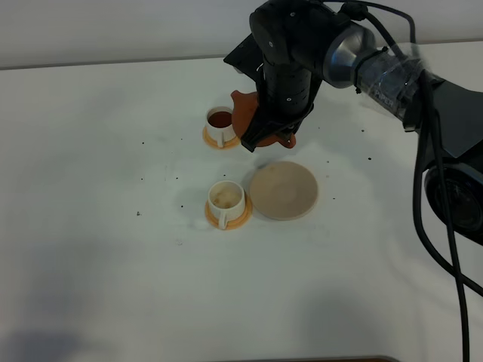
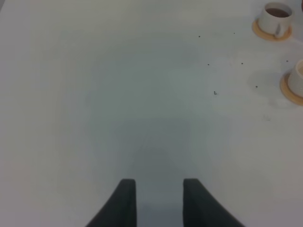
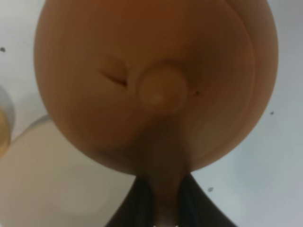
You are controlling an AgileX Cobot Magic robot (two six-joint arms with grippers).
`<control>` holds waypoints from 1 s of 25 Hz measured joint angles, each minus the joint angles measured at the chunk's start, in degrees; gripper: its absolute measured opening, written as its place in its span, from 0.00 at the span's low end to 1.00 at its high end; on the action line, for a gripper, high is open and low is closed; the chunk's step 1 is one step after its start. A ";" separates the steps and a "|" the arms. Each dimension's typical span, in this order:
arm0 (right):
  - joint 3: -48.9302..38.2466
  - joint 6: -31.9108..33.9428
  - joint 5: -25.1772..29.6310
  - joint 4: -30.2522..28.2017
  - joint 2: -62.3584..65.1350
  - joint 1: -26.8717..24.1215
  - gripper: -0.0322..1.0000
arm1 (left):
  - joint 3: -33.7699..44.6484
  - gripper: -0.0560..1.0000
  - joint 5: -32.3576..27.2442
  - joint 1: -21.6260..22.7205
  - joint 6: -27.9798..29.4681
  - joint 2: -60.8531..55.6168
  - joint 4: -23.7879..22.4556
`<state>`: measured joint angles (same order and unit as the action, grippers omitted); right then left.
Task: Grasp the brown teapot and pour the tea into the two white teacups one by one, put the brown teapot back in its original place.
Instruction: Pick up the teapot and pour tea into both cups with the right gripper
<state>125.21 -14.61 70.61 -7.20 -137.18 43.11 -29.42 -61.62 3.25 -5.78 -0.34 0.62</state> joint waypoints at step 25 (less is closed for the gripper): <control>-13.10 2.50 -0.54 0.29 14.13 0.76 0.12 | 0.00 0.29 0.00 0.00 0.02 0.00 0.00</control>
<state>112.12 -12.11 70.07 -6.91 -123.04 43.87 -29.42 -61.62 3.25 -5.76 -0.34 0.62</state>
